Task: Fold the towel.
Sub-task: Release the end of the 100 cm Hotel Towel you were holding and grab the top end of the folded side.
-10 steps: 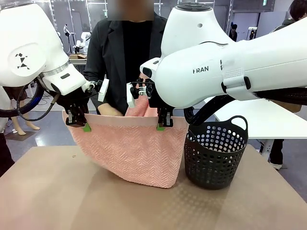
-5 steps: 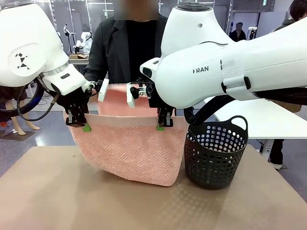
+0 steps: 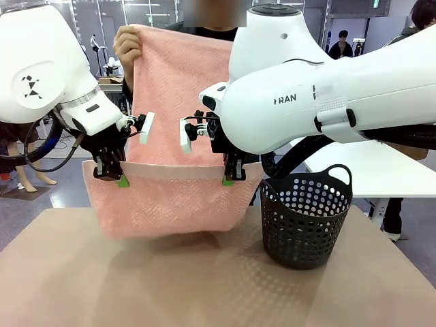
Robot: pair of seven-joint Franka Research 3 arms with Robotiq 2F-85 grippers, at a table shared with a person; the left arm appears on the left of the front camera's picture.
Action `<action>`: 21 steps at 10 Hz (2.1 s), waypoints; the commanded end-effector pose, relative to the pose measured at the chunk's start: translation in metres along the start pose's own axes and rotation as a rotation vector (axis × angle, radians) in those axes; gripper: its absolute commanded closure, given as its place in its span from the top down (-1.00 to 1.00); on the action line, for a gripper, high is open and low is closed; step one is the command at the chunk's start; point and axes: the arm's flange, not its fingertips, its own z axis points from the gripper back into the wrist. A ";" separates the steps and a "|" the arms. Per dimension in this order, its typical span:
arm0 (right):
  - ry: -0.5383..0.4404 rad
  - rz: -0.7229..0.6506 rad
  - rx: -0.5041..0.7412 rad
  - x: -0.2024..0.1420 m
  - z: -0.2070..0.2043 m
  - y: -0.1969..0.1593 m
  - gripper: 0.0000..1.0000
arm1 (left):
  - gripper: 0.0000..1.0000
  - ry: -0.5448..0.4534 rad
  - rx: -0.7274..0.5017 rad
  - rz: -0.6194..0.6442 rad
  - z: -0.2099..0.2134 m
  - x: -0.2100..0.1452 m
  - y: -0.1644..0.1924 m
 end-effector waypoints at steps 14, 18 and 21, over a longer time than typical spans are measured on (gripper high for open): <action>0.001 0.003 -0.010 0.000 0.002 -0.001 -1.00 | -1.00 0.000 0.002 0.005 0.001 -0.001 0.000; 0.001 0.003 -0.010 0.000 0.002 -0.001 -1.00 | -1.00 0.000 0.002 0.005 0.001 -0.001 0.000; 0.001 0.003 -0.010 0.000 0.002 -0.001 -1.00 | -1.00 0.000 0.002 0.005 0.001 -0.001 0.000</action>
